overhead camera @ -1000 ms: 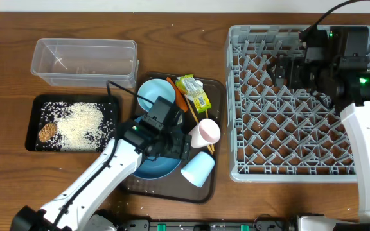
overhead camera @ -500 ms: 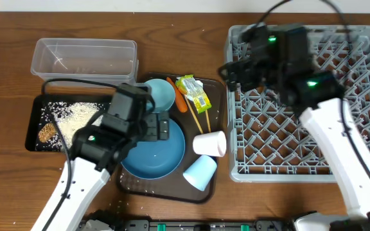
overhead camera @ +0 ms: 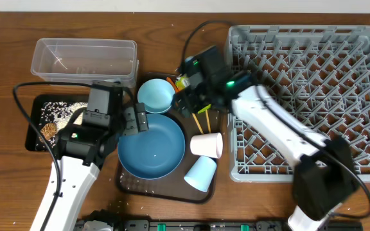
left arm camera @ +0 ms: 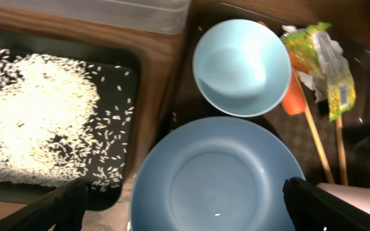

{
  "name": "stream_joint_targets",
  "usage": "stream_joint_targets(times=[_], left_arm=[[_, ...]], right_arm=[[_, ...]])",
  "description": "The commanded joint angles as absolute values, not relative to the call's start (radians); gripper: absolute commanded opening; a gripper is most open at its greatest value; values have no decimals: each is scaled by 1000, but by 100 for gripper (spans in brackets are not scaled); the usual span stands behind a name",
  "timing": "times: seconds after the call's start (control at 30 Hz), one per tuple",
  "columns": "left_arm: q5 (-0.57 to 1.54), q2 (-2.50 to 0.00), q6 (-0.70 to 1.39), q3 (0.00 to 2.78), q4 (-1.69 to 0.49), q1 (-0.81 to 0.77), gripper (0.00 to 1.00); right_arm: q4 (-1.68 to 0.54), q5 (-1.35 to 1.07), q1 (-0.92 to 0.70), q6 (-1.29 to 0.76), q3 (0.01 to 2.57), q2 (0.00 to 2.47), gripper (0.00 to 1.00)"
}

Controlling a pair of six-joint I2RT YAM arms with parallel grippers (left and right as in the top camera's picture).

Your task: Sort waste into correct bins and load items into the dishwasher rack

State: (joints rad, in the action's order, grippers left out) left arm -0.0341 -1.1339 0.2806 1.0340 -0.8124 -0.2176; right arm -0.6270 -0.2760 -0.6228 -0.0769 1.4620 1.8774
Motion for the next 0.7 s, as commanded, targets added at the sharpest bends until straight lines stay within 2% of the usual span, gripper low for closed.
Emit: stream_joint_targets(times=[0.0,0.37,0.43,0.47,0.57,0.67], left_arm=[[-54,-1133,279,1053,-820,-195,98],[-53,-1233,279,1053,-837,-192,98],[-53,-1254,283,1053,-837,-192,98],[-53,-1264,287,1053,-837,-192,98],[-54,-1286,290,1053,-836,-192,98],[-54,-1290,290,1053,-832,-192,98]], right_arm=[[-641,-220,-668,-34,1487,1924,81],[-820,-222,-706,183,1588,2101,70],[-852,-229,-709,199,1613,2131,62],[-865,-233,-709,205,1627,2143,52],[-885,-237,-710,219,1649,2155,31],[-910,-268,-720,231,1649,2156,23]])
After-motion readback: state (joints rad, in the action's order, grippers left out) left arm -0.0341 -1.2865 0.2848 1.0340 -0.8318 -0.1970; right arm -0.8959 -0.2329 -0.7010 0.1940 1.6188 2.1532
